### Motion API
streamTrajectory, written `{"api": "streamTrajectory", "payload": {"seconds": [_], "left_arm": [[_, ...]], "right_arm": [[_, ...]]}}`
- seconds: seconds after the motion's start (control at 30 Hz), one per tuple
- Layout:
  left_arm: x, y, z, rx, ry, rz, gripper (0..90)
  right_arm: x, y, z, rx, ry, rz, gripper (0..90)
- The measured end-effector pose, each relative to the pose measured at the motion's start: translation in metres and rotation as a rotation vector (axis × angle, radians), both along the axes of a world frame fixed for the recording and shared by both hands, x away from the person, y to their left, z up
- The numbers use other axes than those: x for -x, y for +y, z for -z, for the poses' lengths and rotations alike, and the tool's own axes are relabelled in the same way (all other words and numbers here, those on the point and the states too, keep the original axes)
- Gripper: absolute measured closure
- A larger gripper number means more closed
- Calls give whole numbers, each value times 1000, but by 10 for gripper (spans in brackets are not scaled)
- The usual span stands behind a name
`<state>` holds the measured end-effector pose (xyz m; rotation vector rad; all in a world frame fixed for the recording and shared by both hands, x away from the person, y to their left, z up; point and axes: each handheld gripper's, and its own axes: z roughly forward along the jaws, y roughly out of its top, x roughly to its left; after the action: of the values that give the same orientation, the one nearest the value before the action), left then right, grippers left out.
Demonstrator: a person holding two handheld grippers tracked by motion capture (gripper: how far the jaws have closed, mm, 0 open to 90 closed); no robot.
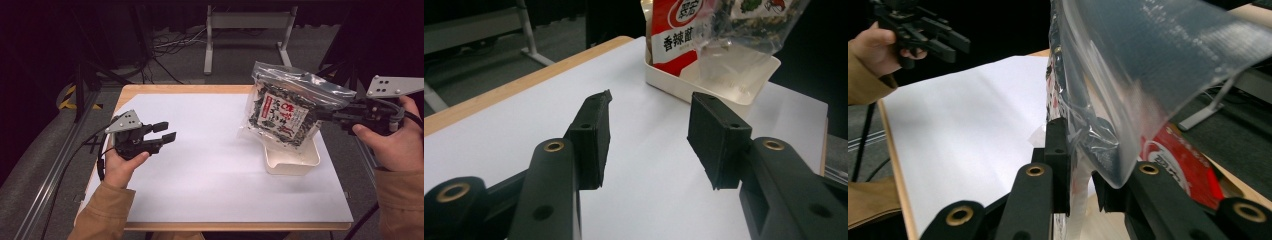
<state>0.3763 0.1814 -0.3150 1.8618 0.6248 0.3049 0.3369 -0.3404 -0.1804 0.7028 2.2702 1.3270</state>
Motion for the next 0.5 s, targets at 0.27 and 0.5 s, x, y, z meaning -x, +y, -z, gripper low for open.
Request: {"api": "streamTrajectory", "payload": {"seconds": [0.27, 0.5], "left_arm": [[-2, -1, 3, -27, 7, -7, 490], [-3, 2, 4, -46, -4, -20, 475]], "right_arm": [[-3, -6, 1, 26, -7, 76, 782], [-8, -12, 9, 24, 11, 136, 782]]}}
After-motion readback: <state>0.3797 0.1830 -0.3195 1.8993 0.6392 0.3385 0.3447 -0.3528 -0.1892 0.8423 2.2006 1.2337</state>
